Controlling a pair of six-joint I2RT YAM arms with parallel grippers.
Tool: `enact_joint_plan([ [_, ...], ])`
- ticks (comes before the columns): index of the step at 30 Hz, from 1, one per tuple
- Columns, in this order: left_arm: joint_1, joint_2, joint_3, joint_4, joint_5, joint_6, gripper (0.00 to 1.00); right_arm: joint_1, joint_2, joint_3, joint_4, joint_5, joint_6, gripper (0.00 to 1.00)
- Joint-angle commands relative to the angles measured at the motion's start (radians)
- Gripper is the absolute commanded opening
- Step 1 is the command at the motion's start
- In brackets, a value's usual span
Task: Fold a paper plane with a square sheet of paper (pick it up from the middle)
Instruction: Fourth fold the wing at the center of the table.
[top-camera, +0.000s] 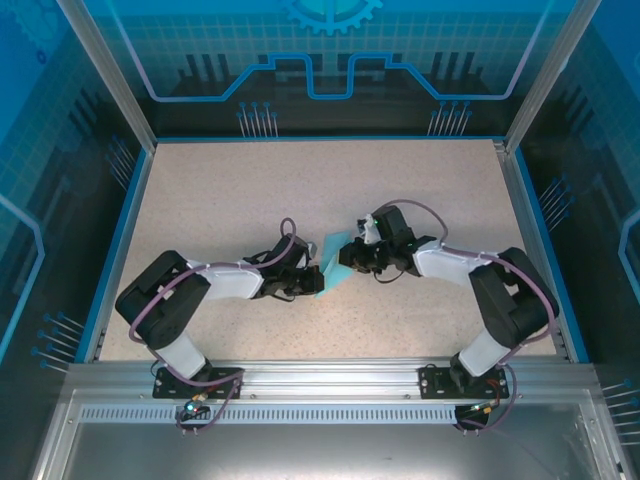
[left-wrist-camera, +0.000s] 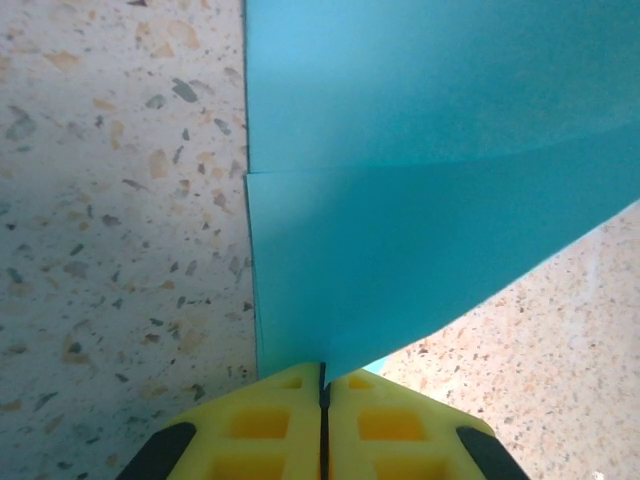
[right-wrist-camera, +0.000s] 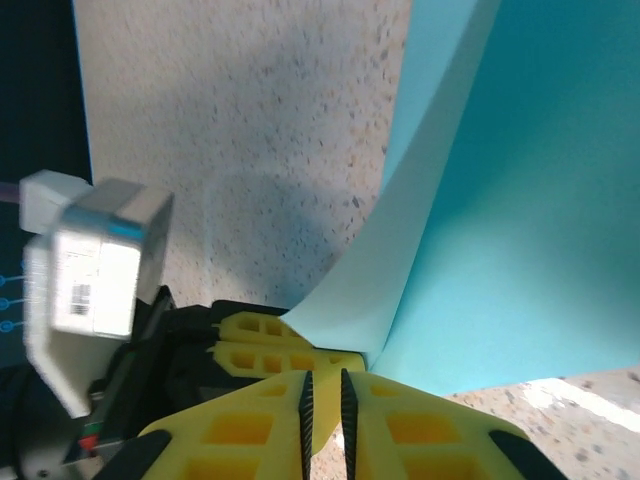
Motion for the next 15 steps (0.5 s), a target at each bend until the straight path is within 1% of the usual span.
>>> enact_joint_plan([
  [1,0.03,0.01,-0.018,0.063,0.093,-0.031,0.09,0.032,0.063,0.051,0.048,-0.034,0.013,0.15],
  [8,0.054,0.035,-0.017,0.073,0.145,-0.028,0.09,0.038,0.149,0.061,0.122,-0.048,0.057,0.14],
  [10,0.057,0.037,-0.019,0.073,0.145,-0.029,0.09,0.038,0.159,0.089,0.118,-0.043,0.06,0.14],
  [15,0.067,0.045,-0.018,0.064,0.147,-0.026,0.09,0.032,0.17,0.096,0.112,-0.028,0.066,0.14],
])
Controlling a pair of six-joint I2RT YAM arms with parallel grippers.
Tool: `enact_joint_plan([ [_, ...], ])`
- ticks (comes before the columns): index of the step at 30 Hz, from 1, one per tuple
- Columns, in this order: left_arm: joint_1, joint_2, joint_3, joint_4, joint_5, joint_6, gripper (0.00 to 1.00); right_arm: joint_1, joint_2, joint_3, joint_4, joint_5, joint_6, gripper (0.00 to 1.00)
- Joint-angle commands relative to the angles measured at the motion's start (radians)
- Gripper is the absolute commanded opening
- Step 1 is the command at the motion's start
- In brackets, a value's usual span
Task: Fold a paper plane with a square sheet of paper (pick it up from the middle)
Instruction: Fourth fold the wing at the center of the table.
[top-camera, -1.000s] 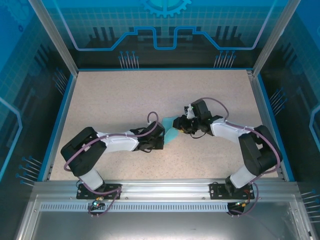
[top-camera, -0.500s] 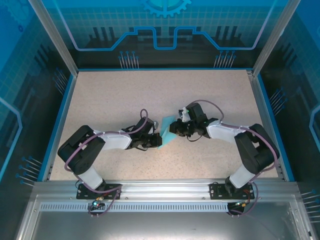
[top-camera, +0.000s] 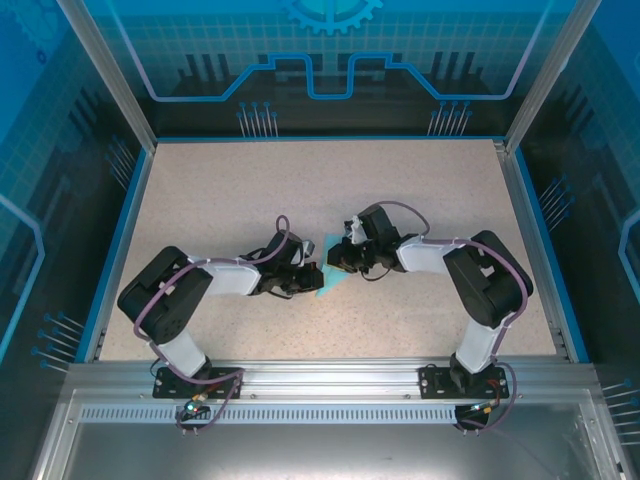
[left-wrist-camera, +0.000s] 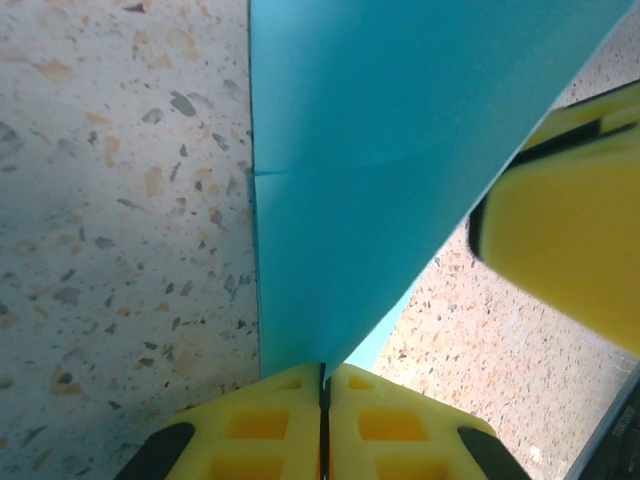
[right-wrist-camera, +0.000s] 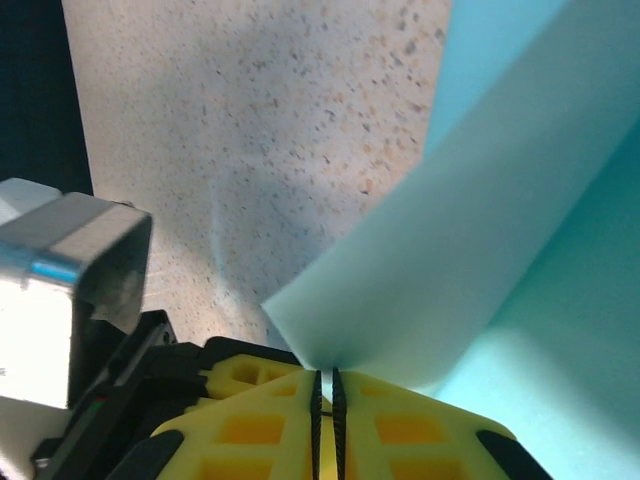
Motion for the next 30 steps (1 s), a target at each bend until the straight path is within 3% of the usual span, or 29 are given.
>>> enact_joint_plan([
  [1,0.015,0.019,-0.01,0.014,0.031,-0.004,0.09,0.0,0.023,0.028,0.014,-0.005,0.011,0.14],
  [14,0.052,0.08,0.001,0.036,0.119,-0.03,0.08,-0.007,0.084,0.058,0.012,0.006,0.012,0.15],
  [24,0.056,0.058,0.0,0.01,0.127,-0.016,0.17,-0.018,0.123,0.069,0.012,0.019,0.013,0.14],
  [30,0.058,0.025,-0.021,0.003,0.127,-0.008,0.14,-0.022,0.12,0.061,0.006,0.026,0.013,0.14],
])
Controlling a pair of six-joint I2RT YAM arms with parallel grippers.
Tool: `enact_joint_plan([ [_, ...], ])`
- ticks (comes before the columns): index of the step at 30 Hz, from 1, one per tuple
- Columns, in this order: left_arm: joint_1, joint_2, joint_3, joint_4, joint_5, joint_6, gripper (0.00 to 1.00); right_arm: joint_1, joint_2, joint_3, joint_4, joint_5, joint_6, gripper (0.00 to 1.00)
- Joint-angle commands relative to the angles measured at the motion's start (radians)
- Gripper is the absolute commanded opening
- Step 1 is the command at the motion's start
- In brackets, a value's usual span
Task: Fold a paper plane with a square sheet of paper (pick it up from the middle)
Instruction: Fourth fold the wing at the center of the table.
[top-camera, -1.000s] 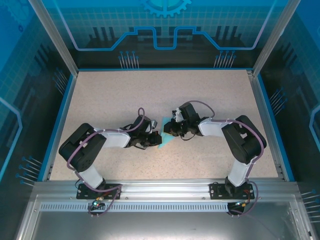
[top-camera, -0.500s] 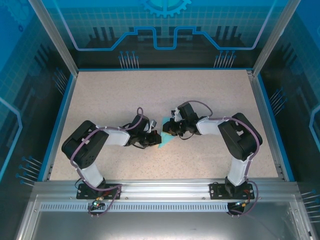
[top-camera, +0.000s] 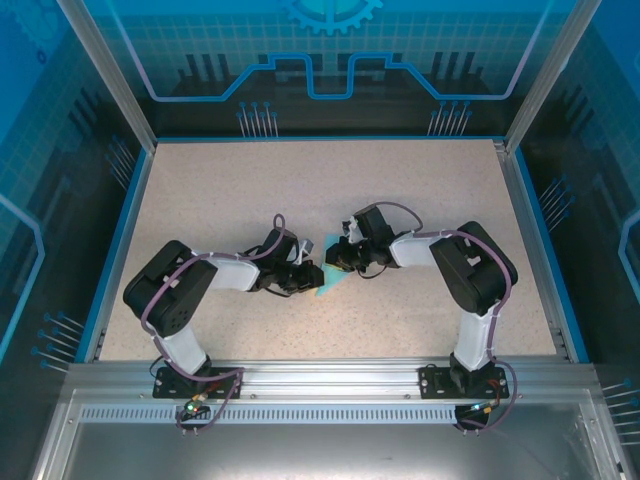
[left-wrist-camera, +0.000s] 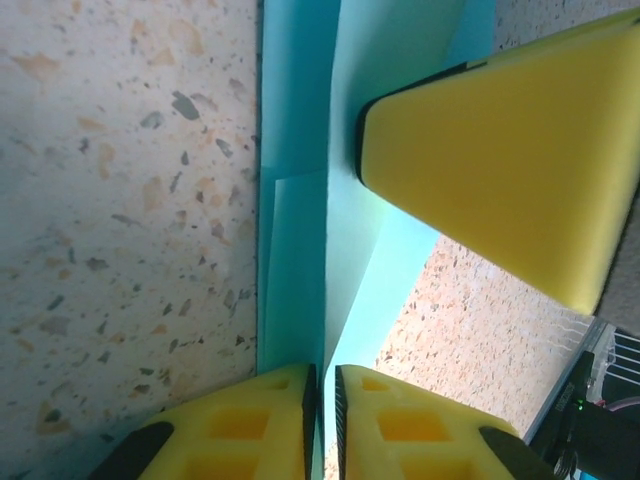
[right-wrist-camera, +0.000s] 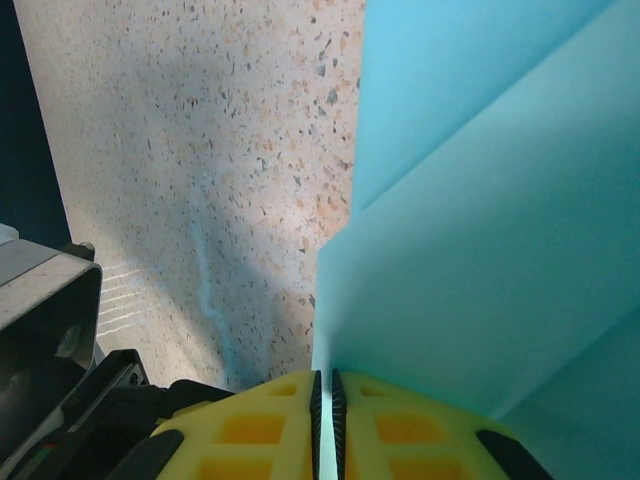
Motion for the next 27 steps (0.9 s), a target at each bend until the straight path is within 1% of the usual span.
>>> enact_joint_plan([
  [1,0.007,-0.023,-0.023,-0.044,-0.004,0.017,0.13,-0.012,0.01,0.008,-0.005,0.011,0.005,0.14],
  [8,0.007,-0.011,-0.027,-0.034,-0.003,-0.002,0.03,-0.014,0.016,0.009,-0.006,0.005,0.002,0.14],
  [12,0.007,0.013,-0.026,-0.042,-0.006,-0.025,0.0,-0.014,0.001,0.007,-0.004,0.008,0.004,0.14],
  [17,0.009,0.043,-0.023,-0.068,-0.019,-0.074,0.0,-0.027,-0.038,0.006,-0.023,0.014,0.002,0.16],
  [19,0.012,0.053,-0.03,-0.036,0.003,-0.101,0.0,-0.032,-0.053,0.001,-0.018,0.009,0.0,0.17],
  [22,0.016,0.07,-0.016,-0.032,0.031,-0.122,0.0,-0.033,-0.073,-0.007,-0.02,0.008,-0.002,0.17],
  [27,0.018,0.076,-0.01,-0.037,0.043,-0.138,0.0,-0.031,-0.093,-0.018,-0.018,0.01,0.001,0.18],
])
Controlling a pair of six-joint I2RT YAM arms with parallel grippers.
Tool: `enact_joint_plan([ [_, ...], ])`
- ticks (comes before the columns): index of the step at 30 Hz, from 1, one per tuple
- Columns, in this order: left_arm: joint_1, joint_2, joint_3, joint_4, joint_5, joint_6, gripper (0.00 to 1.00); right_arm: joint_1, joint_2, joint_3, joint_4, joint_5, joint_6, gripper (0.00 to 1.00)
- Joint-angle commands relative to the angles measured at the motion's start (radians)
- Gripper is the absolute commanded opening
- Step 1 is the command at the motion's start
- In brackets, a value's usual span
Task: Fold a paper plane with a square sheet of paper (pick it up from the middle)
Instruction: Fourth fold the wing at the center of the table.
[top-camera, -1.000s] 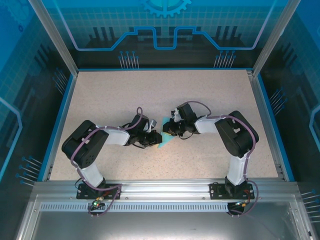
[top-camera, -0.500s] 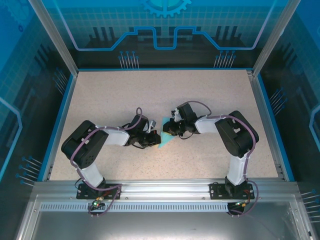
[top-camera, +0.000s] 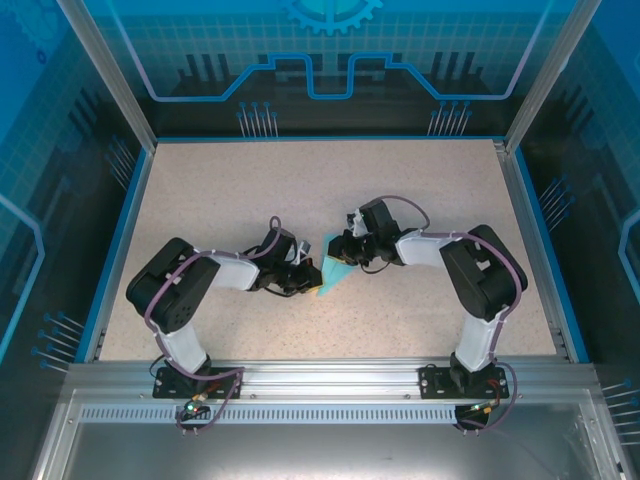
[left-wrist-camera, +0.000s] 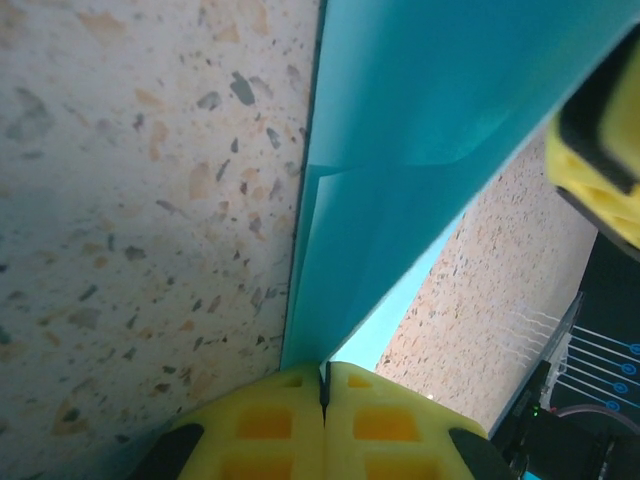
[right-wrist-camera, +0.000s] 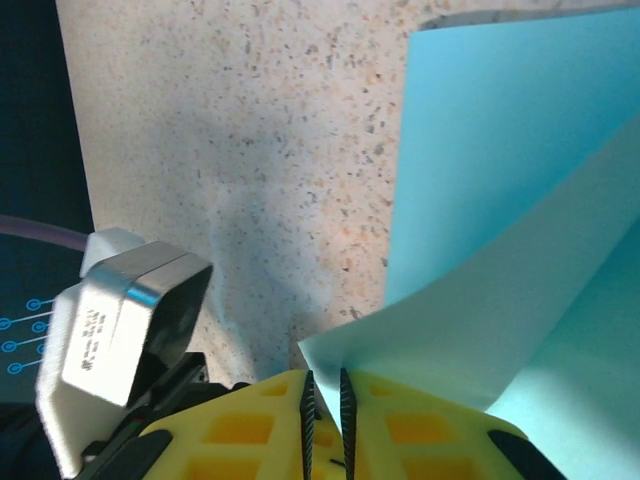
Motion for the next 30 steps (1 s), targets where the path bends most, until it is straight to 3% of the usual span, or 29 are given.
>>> enact_joint_plan([
  [1,0.002,0.047,-0.007,-0.063,-0.007,-0.032,0.0,-0.005,-0.024,-0.016,-0.006,-0.005,0.001,0.18],
  [30,0.007,0.046,-0.016,-0.079,-0.007,0.0,0.0,-0.014,0.147,0.062,0.009,-0.043,-0.014,0.17],
])
